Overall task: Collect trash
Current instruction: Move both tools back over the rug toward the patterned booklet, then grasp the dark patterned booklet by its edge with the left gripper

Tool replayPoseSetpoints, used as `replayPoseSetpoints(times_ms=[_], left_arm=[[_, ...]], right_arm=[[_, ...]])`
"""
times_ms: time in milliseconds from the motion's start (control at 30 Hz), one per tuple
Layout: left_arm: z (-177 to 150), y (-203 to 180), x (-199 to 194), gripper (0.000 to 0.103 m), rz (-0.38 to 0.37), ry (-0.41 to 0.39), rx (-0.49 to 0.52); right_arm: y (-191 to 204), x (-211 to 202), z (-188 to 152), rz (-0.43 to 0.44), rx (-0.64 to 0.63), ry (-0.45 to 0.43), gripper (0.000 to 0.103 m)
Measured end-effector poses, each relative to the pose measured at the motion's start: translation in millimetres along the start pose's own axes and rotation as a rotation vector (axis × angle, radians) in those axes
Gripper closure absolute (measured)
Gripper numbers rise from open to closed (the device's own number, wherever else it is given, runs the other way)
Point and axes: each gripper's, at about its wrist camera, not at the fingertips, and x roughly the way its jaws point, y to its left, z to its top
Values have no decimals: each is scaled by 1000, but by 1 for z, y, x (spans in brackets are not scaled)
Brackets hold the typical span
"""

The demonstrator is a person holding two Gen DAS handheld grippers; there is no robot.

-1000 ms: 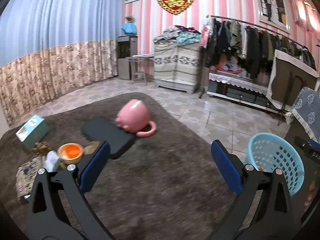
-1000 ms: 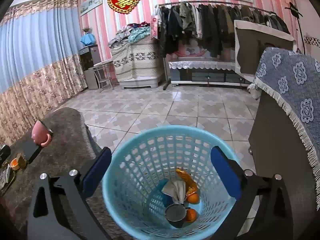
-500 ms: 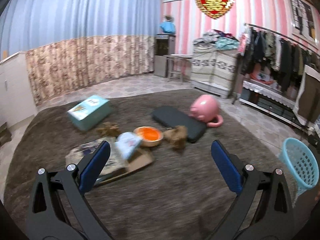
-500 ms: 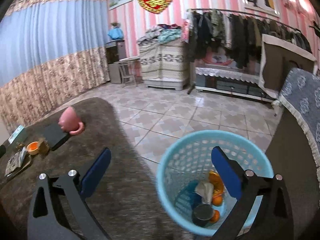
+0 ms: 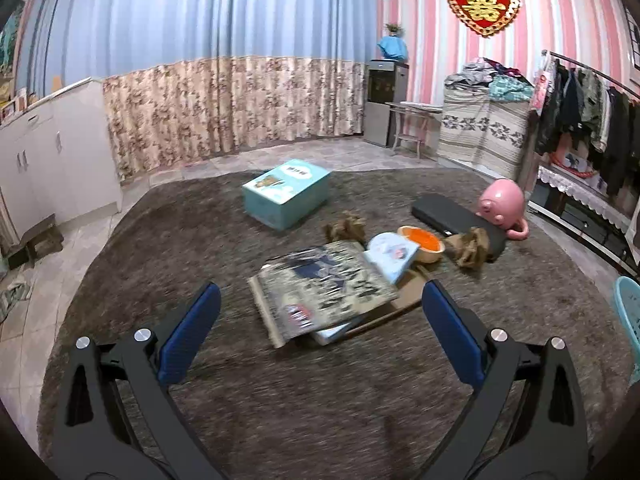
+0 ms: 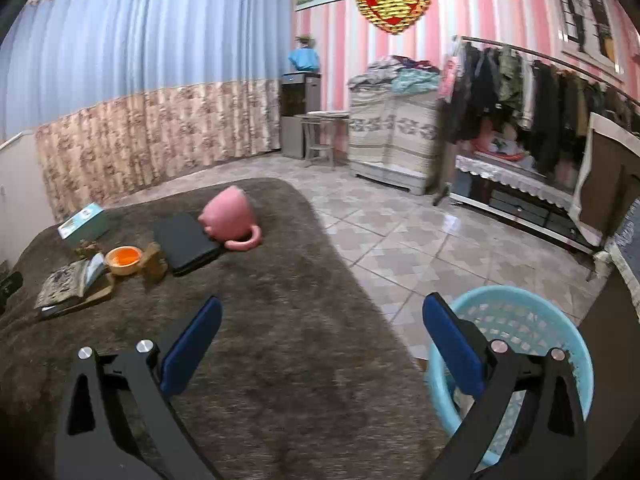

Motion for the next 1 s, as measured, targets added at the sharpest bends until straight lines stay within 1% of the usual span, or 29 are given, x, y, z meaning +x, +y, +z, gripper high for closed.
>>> replayPoseSetpoints(times_ms=[167,300,433,567,700,800,1000], left_arm=[[1,19,1,6,21,6,-22],[7,29,1,6,27,0,-45],[12,36,-1,6,35,-11,-57],[13,43,-1,6,47,-12,-61],[10,49,3,6,65,-4,-51],[7,51,9,6,75,11,-51],[-2,49,17,6,65,40,-59]], right_arm=[[17,1,11,58,16,-7,5],[43,9,23,90,-41,2,5],[67,20,37,134,-69,12,5],[86,32,46,152,-98,12,5],[96,44,34,171,-102,17,5],[97,56,22,184,-74,52,5],[108,57,8,166,-144,65,5]])
